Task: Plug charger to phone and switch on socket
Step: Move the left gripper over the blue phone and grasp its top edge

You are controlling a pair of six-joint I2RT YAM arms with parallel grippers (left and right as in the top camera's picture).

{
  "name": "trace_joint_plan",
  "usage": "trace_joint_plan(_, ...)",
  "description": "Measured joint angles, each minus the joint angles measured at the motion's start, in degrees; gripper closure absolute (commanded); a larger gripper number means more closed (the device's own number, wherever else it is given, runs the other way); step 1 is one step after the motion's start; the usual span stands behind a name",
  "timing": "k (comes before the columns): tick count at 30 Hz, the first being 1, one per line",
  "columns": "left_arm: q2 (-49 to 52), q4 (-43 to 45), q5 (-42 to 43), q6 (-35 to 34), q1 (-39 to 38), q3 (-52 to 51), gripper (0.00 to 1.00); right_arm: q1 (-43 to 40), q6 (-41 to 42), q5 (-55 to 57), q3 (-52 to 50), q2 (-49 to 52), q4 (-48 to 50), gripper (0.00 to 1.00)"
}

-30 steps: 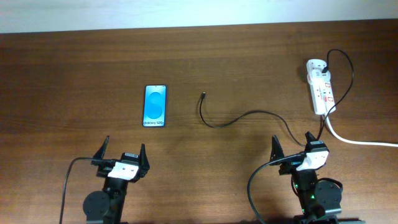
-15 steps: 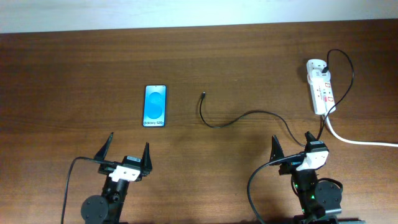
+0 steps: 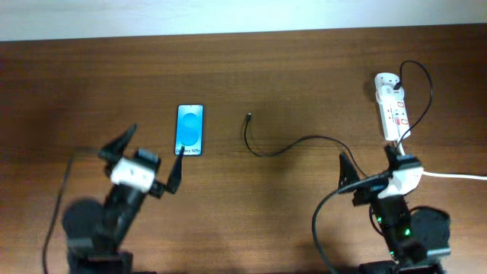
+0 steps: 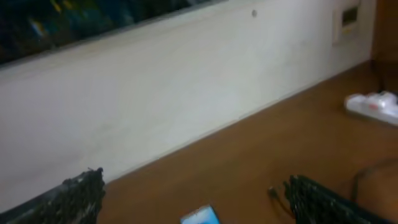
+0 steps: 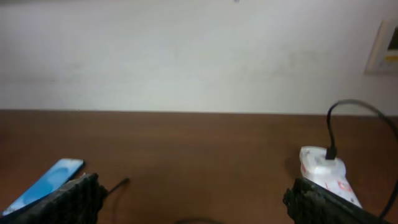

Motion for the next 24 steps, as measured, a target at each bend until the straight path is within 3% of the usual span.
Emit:
trace_joint_plan(9, 29.22, -25.66, 7.63, -0.42, 0.04, 32.26, 0.01, 0.0, 0.02, -1.14, 30.77, 23.28, -25.99, 0.02)
trace_joint_plan(16, 37.55, -34.82, 9.88, -1.99, 0.04, 34.73, 0.01, 0.0, 0.02, -4.09, 51.67, 39.87, -45.07, 0.02)
trace_joint_plan(21, 42.6, -33.4, 10.47, -7.67, 0.02, 34.8, 0.06, 0.0, 0.02, -4.61, 53.83, 45.33, -46.82, 0.02)
trace_joint_plan(24, 48.17, -36.3, 5.79, -14.99, -0.2, 39.15, 0.0, 0.0, 0.02, -5.7, 53.83, 46.84, -47.8, 0.02)
